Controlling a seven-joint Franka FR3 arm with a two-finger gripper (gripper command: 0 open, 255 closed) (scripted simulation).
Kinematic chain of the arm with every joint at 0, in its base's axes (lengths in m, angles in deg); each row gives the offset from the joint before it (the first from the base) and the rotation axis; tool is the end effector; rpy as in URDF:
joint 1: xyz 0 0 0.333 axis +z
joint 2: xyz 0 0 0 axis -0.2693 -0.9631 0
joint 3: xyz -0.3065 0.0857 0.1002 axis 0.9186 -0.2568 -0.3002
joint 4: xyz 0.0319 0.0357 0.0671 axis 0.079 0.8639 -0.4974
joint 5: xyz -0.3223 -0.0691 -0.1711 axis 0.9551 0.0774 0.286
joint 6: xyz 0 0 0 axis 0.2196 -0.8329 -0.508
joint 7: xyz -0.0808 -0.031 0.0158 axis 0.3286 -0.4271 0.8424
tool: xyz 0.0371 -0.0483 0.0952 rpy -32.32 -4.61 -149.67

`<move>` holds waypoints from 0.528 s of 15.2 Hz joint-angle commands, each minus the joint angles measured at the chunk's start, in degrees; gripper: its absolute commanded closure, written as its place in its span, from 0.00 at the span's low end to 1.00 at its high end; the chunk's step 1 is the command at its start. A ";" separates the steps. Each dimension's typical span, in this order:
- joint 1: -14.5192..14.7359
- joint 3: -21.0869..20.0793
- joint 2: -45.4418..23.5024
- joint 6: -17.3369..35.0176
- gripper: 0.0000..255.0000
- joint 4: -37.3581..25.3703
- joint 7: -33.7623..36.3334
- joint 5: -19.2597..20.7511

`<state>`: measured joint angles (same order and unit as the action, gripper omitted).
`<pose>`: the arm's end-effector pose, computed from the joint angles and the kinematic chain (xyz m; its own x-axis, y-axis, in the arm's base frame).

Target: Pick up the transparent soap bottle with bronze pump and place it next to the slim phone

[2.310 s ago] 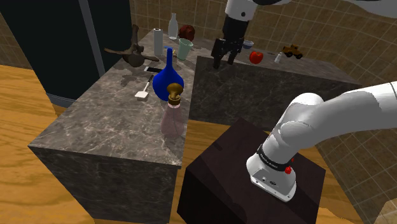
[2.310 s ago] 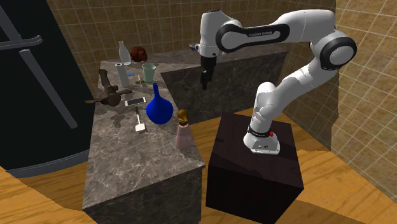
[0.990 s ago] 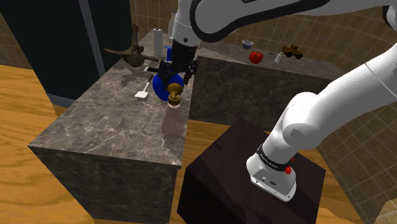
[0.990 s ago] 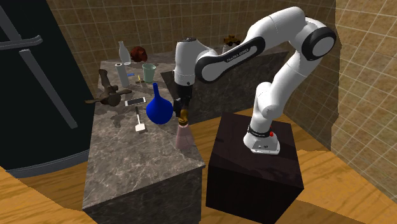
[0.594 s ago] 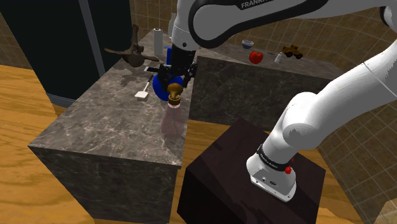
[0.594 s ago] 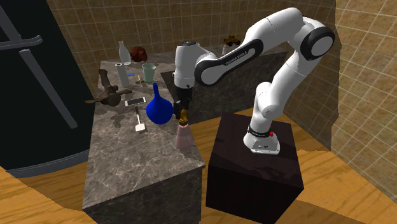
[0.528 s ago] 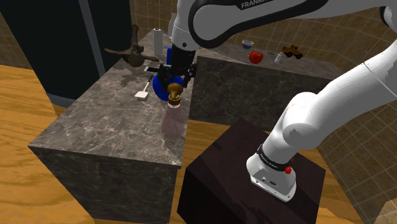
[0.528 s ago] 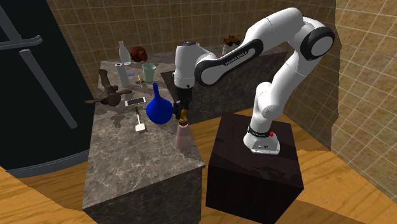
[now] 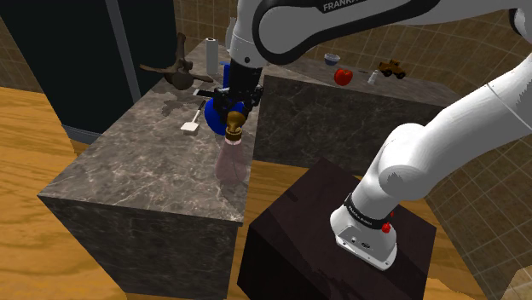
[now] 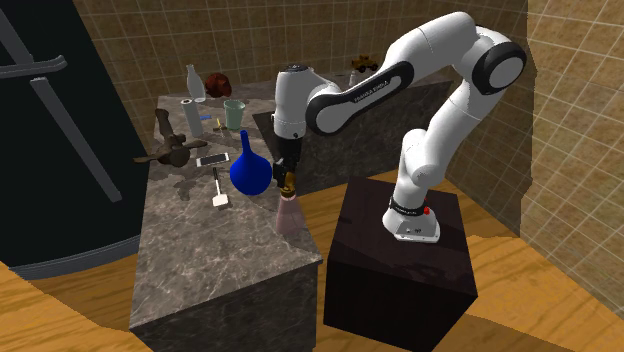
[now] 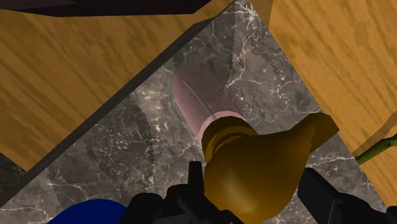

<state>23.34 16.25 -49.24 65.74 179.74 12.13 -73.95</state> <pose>0.3706 0.1720 0.4745 0.9896 -0.1169 0.0834 -0.1082 -0.9889 -0.1020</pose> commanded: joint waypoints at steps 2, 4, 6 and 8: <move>0.00 0.00 -0.01 0.00 1.00 0.02 -0.01 0.00; 0.00 0.00 -0.01 0.01 1.00 0.02 0.00 0.00; -0.03 0.17 0.52 -1.65 1.00 -1.11 0.07 0.10; -0.07 0.33 0.99 -3.30 1.00 -2.29 0.14 0.20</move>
<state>23.31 16.49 -48.43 63.33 178.17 12.24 -73.82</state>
